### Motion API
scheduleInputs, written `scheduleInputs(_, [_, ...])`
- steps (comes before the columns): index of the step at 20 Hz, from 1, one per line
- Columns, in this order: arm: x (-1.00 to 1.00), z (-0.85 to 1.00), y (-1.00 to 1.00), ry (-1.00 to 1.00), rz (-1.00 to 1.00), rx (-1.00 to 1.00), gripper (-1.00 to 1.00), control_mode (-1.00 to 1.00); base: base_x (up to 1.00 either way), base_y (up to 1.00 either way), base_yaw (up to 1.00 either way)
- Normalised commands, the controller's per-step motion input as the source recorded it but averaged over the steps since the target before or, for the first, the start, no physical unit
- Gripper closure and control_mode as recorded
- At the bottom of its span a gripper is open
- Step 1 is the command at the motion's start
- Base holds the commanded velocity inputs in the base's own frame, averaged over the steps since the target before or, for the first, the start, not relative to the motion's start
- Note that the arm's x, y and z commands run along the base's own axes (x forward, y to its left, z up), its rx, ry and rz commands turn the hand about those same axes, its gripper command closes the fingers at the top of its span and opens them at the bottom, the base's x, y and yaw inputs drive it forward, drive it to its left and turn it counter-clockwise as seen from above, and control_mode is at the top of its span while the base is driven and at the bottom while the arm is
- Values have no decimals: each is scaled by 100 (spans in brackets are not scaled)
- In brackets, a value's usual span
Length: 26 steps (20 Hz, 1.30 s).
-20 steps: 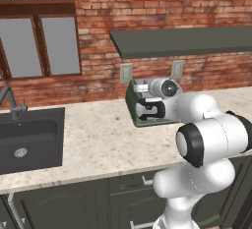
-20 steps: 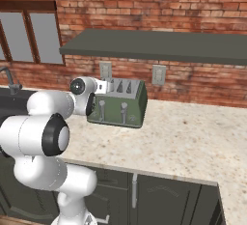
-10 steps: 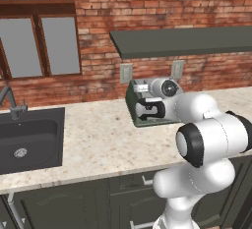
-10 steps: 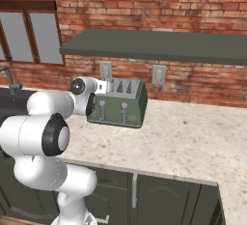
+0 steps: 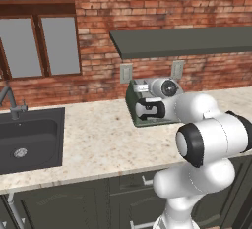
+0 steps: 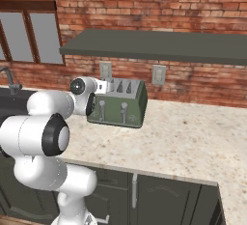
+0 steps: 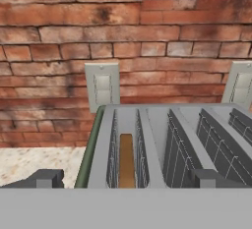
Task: Start the toaster. Once the lever pops up, take the bread to the plate on the dining counter.
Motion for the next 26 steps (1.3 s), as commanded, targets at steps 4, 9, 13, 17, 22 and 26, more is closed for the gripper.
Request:
scheduleInputs(4, [0, 0, 0, 0, 0, 0, -100, -100, 0, 0, 0])
scheduleInputs(9, [0, 0, 0, 0, 0, 0, -100, -100, 0, 0, 0])
scheduleInputs(13, [0, 0, 0, 0, 0, 0, -100, -100, 0, 0, 0])
scheduleInputs(17, [0, 0, 0, 0, 0, 0, -100, -100, 0, 0, 0])
scheduleInputs(22, [0, 0, 0, 0, 0, 0, -100, -100, 0, 0, 0])
scheduleInputs(26, [0, 0, 0, 0, 0, 0, -100, -100, 0, 0, 0])
